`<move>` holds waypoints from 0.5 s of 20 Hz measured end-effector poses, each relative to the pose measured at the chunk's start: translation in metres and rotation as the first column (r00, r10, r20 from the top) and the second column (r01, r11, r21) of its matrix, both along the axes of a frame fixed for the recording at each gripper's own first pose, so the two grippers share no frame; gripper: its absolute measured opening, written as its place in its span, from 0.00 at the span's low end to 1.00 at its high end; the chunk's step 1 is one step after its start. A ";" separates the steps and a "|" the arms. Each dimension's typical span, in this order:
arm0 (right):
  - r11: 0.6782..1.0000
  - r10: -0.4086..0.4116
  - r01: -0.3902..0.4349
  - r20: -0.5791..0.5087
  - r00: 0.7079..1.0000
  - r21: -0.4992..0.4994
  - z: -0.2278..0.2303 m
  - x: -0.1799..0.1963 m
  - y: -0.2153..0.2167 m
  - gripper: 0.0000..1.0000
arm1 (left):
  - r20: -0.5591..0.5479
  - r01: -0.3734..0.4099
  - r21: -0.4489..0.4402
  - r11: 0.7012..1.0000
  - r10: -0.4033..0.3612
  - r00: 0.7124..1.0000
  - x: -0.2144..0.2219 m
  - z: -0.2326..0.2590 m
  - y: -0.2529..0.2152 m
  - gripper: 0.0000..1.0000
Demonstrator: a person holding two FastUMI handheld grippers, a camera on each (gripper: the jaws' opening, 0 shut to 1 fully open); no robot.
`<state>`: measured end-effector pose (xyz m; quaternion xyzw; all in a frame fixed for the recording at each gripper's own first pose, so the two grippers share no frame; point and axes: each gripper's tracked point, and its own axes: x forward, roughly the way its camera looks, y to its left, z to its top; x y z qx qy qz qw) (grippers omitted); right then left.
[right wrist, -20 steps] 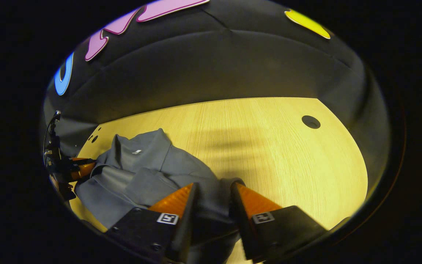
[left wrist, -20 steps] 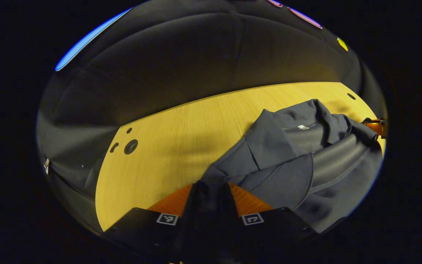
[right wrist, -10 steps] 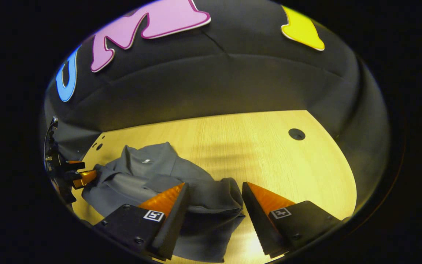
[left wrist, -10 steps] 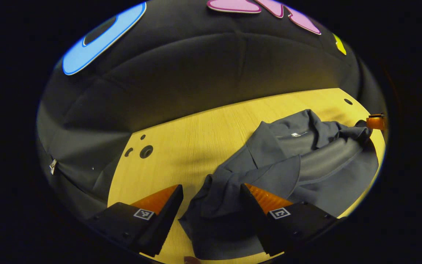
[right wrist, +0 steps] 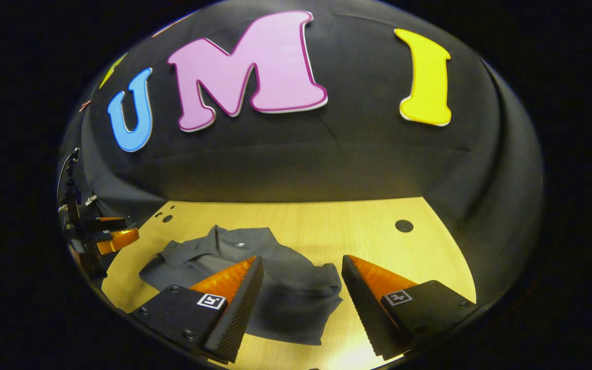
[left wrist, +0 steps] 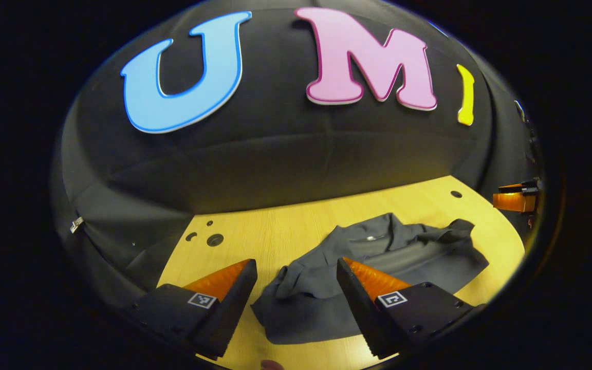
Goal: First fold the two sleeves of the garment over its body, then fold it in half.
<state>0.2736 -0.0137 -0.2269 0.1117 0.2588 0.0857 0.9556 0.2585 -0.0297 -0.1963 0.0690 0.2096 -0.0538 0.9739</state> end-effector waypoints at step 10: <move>0.993 0.120 -0.116 0.154 0.981 -0.032 0.074 -0.085 0.021 0.98 | 0.071 0.041 -0.076 0.996 -0.035 0.997 -0.114 0.052 -0.014 0.98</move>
